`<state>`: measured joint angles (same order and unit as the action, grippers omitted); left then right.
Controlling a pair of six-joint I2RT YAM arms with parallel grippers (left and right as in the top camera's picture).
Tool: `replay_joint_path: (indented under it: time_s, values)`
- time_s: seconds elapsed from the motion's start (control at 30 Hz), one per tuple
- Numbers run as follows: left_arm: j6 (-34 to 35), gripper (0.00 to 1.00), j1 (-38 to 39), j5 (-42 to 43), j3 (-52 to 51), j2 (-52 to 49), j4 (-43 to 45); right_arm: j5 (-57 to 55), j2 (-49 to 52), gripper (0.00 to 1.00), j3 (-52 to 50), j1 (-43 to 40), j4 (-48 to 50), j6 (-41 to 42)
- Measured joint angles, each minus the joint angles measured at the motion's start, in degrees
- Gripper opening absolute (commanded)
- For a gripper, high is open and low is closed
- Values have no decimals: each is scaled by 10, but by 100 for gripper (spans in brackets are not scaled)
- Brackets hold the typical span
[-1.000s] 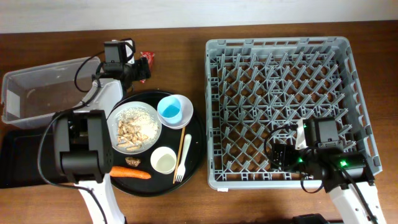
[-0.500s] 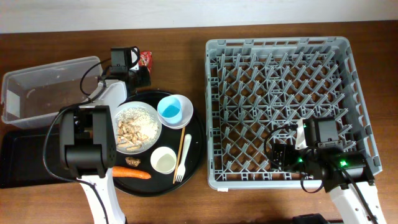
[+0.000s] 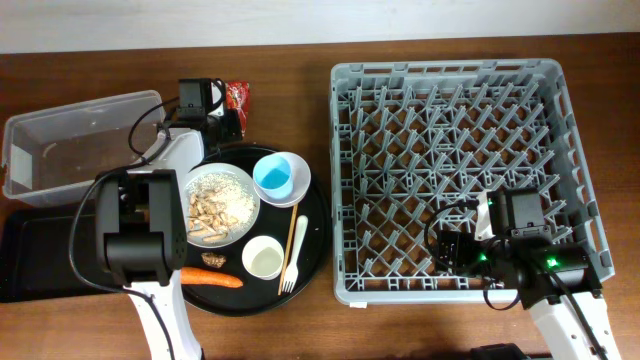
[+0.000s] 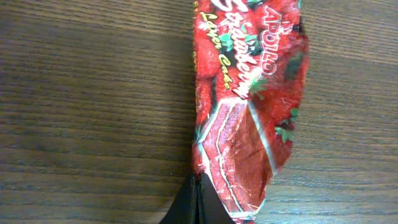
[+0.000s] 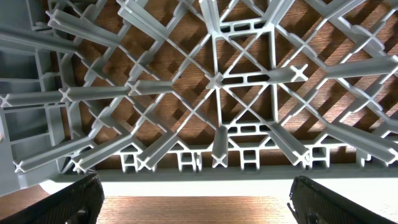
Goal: Sort waste into correct bins and load items into the dishwasher rack
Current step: 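Move the wrapper with the left gripper over the clear bin and drop it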
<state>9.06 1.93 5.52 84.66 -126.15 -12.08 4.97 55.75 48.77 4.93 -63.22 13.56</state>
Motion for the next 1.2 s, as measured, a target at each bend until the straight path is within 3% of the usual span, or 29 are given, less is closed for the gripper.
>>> replay_joint_path:
  time_s: [0.33,0.7,0.9,1.03,1.1,1.13,1.2]
  values:
    - [0,1,0,0,0,11,-27,0,0,99,0,0,0,0]
    - [0,1,-12,-4,1,184,-97,0,0,99,0,0,0,0]
    - [0,0,-108,-43,3,251,-234,0,0,99,0,0,0,0]
    - [0,1,-163,-75,3,251,-280,0,0,99,0,0,0,0]
    - [0,25,-184,-82,3,251,-288,0,0,99,0,0,0,0]
    - [-2,48,-190,-86,3,251,-289,0,0,99,0,0,0,0]
    - [0,59,-200,-90,3,251,-289,0,0,99,0,0,0,0]
